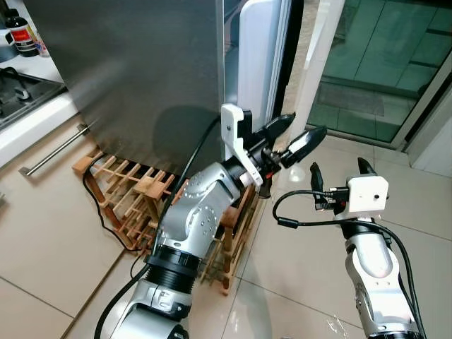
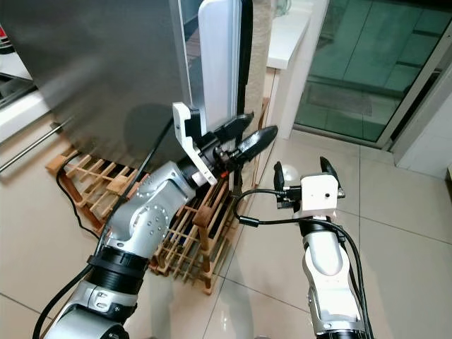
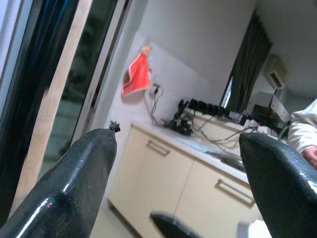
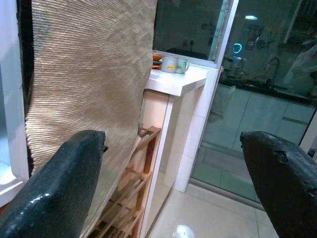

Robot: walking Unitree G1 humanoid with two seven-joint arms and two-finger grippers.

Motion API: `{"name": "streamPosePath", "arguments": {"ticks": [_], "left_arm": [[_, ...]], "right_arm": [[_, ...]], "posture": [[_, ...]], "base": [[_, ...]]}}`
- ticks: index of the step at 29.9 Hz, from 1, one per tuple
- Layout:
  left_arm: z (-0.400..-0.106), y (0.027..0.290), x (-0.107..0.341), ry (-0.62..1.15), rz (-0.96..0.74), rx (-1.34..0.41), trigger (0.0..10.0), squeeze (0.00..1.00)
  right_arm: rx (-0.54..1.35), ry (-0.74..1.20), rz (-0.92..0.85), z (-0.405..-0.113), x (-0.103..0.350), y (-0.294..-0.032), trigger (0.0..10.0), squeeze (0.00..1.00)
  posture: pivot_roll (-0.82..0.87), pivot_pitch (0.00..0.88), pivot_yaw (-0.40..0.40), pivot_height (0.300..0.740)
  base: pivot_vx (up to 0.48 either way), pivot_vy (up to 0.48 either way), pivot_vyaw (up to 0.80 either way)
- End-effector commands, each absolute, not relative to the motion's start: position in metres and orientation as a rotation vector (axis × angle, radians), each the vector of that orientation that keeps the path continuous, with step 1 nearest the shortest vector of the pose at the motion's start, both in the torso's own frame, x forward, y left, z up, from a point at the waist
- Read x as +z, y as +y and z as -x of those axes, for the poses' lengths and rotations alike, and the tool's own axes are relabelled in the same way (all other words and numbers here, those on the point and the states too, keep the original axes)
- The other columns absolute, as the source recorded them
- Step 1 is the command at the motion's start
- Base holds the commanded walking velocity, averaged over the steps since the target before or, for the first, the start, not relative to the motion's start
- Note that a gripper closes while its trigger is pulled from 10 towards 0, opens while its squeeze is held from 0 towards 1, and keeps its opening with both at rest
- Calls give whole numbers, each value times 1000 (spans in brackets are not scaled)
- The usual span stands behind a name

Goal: Restocking fridge

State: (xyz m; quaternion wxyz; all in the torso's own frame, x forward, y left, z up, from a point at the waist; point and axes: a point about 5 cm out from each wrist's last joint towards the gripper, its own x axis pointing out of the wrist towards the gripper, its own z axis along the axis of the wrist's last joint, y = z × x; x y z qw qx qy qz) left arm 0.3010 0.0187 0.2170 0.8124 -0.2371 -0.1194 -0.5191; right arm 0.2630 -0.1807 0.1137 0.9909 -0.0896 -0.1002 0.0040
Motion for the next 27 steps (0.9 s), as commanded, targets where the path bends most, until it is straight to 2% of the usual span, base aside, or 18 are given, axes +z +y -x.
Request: {"name": "streamPosePath", "arguments": {"ticks": [1,6,10,13,21,27], "left_arm": [[-298,40,216,-243,478,-1076,10000,0],[-299,66,208,-210,416,-992,10000,0],[-321,84,184,-123,237,-698,10000,0],[-325,81,172,-82,174,-624,10000,0],[-330,73,174,-80,175,-655,10000,0],[-342,63,177,-104,176,-645,10000,0]], "right_arm": [[19,-182,177,-258,111,-183,10000,0],[62,-128,146,-253,103,-182,10000,0],[58,-94,138,-252,94,-184,10000,0],[86,-47,133,-246,84,-182,10000,0],[56,70,163,-221,56,-200,10000,0],[44,83,164,-218,52,-202,10000,0]], "posture": [[-81,0,41,740],[-73,0,37,740],[-50,0,34,740],[-53,0,35,740],[-78,0,52,740],[-95,0,66,740]], "base": [[0,0,0],[0,0,0],[0,0,0],[0,0,0],[0,0,0],[0,0,0]]}}
